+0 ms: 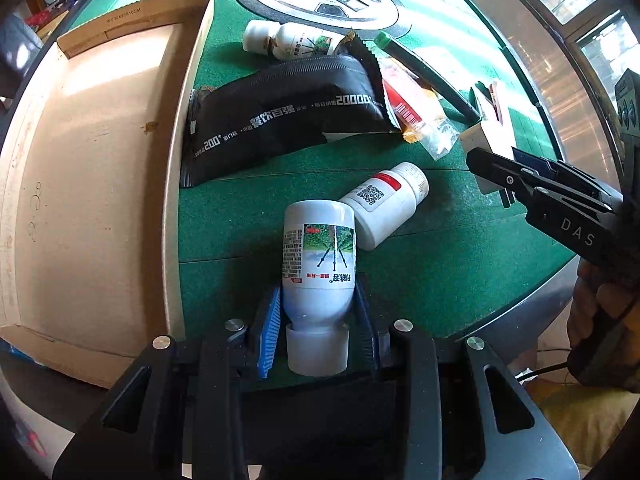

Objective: Organize objects
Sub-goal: 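Carry the white bottle in the left tool toward the cardboard tray while the right tool carries the white charger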

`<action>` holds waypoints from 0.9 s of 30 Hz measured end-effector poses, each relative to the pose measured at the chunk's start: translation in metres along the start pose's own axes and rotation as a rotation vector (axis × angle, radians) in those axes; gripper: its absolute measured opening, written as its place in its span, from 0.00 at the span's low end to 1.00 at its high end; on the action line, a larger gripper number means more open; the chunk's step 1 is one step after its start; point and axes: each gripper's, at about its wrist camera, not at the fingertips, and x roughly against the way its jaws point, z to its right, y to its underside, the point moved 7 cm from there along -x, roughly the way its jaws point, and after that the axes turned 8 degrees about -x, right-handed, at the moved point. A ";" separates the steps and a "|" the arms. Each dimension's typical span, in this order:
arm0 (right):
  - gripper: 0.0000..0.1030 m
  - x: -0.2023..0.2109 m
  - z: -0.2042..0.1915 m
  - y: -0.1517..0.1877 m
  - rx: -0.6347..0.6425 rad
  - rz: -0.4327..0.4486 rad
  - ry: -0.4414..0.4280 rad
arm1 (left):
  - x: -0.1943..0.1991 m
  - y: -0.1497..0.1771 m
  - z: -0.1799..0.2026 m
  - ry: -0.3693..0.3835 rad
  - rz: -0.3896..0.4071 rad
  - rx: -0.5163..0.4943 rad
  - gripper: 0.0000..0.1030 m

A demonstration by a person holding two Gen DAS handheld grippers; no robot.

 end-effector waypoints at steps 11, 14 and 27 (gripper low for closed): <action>0.43 0.015 -0.033 -0.005 0.061 0.027 -0.059 | 0.034 0.005 -0.016 0.009 0.041 0.042 0.33; 0.43 0.022 -0.045 -0.009 0.085 0.040 -0.080 | 0.045 0.008 -0.017 0.011 0.055 0.060 0.33; 0.43 0.023 -0.088 -0.005 0.182 0.026 -0.140 | 0.065 0.015 -0.098 -0.105 0.105 0.221 0.33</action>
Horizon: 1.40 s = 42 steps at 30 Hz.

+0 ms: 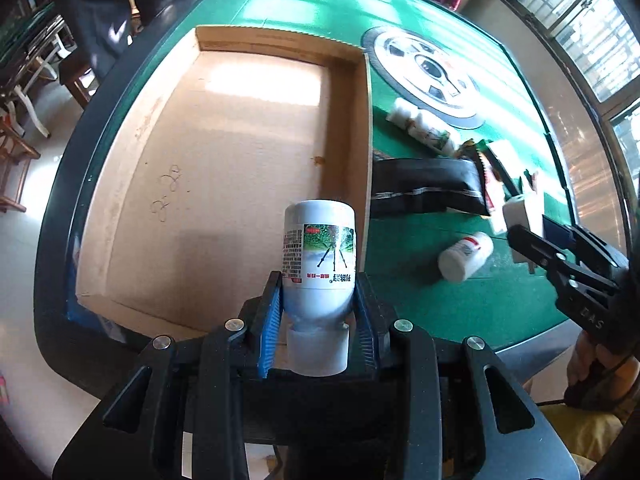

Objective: Organize objects
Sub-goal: 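Carry the white bottle in the left tool toward the cardboard tray while the right tool carries the white charger, then lower the white bottle and charger into the tray and open both tools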

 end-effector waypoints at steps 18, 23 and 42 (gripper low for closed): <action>0.43 -0.029 -0.073 -0.006 0.161 -0.060 -0.107 | -0.021 0.053 -0.029 -0.001 -0.117 0.034 0.28; 0.43 -0.043 -0.109 -0.014 0.217 -0.069 -0.154 | -0.017 0.052 -0.049 -0.024 -0.091 0.090 0.28; 0.43 -0.100 -0.198 0.016 0.409 -0.211 -0.220 | -0.010 0.053 -0.134 -0.101 -0.051 0.225 0.28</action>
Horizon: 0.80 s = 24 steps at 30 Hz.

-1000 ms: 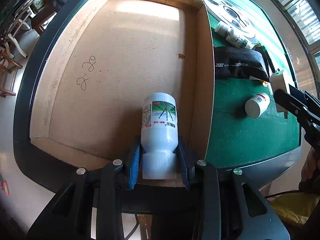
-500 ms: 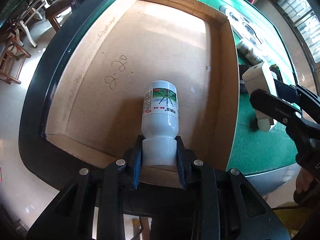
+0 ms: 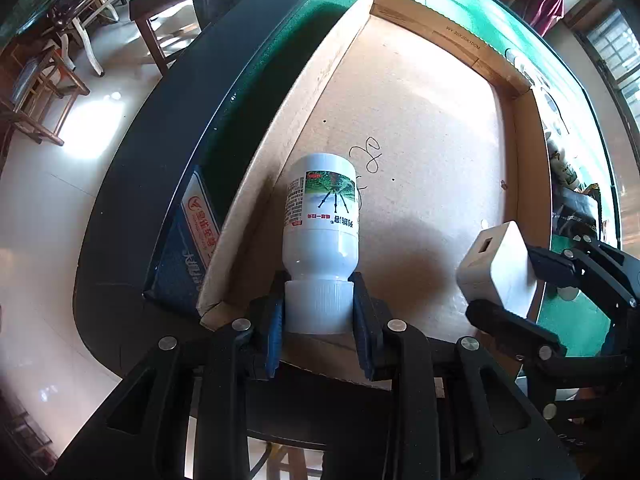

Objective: Organize objects
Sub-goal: 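Lower the white bottle and charger into the tray and open both tools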

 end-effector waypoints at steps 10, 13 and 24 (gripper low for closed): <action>0.43 -0.018 -0.006 0.015 0.060 -0.112 0.028 | -0.005 0.000 0.007 -0.017 -0.047 -0.068 0.28; 0.43 -0.019 -0.005 0.019 0.073 -0.131 0.046 | -0.006 -0.001 0.007 -0.031 -0.054 -0.078 0.28; 0.43 -0.020 -0.003 0.018 0.140 -0.189 0.107 | -0.013 -0.001 0.009 -0.068 -0.115 -0.099 0.29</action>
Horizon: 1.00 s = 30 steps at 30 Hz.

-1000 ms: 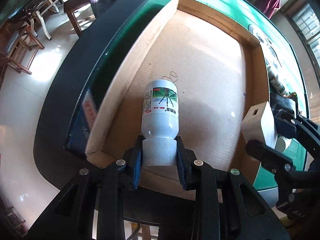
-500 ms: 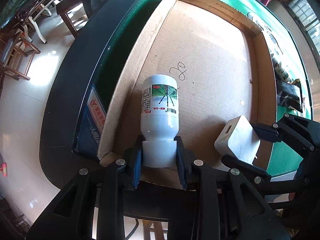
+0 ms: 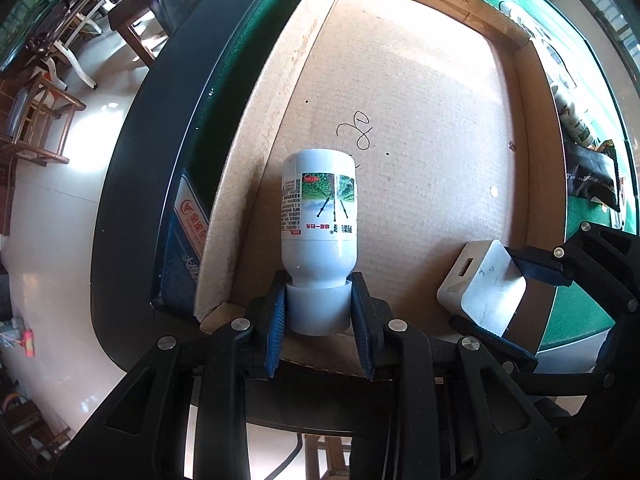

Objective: Organize objects
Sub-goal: 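Lower the white bottle and charger into the tray and open both tools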

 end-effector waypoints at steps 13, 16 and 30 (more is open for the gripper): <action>0.48 0.006 0.013 0.003 -0.006 -0.011 -0.002 | -0.003 -0.002 0.002 -0.005 0.008 0.032 0.36; 0.65 0.011 0.018 0.007 -0.012 0.012 -0.008 | -0.004 -0.004 0.007 0.015 0.006 0.023 0.52; 0.75 0.059 0.052 0.009 -0.126 0.141 -0.018 | 0.018 -0.007 0.010 -0.052 0.020 0.039 0.66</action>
